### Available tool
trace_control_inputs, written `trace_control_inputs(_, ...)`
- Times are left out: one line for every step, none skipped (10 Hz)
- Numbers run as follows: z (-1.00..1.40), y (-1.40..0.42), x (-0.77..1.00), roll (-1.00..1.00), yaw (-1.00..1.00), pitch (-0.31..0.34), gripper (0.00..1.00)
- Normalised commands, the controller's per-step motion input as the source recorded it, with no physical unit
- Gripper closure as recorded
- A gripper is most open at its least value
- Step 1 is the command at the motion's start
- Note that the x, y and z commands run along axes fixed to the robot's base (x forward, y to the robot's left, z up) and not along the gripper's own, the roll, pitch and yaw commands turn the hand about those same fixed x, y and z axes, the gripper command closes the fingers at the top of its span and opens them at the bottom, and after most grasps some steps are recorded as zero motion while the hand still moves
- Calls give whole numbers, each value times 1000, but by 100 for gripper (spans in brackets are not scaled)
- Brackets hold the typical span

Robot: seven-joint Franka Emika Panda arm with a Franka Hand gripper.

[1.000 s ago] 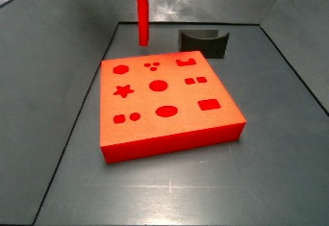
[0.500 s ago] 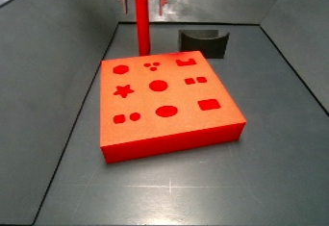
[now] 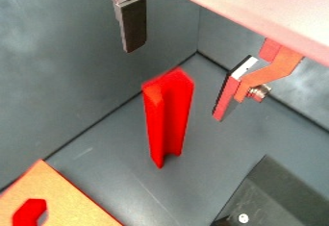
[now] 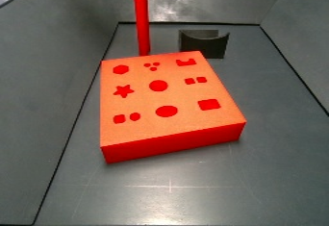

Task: Pick up the arch object. Move up. Rotate the arch object. Move to above the board. Insert the arch object.
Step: Rotate the arch object.

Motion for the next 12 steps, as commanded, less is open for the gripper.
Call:
trace_control_inputs(283, -6, 9, 18, 5, 58, 0)
trace_control_inputs(0, 83, 0, 0, -1000, 12, 0)
trace_control_inputs(-88, 88, 20, -2, -1000, 11, 0)
trace_control_inputs(-53, 75, 26, -2, -1000, 9, 0)
trace_control_inputs(-40, 57, 28, -2, -1000, 8, 0)
trace_control_inputs(-38, 40, 30, -2, -1000, 9, 0)
trace_control_inputs(-34, 32, 32, -2, -1000, 9, 0)
trace_control_inputs(-29, 22, 34, -2, -1000, 9, 0)
trace_control_inputs(-27, 21, 35, -2, -1000, 9, 0)
trace_control_inputs(-25, 21, 35, -2, -1000, 10, 0)
trace_control_inputs(-25, 21, 35, -2, -1000, 10, 0)
trace_control_inputs(-24, 21, 35, -2, -1000, 11, 0)
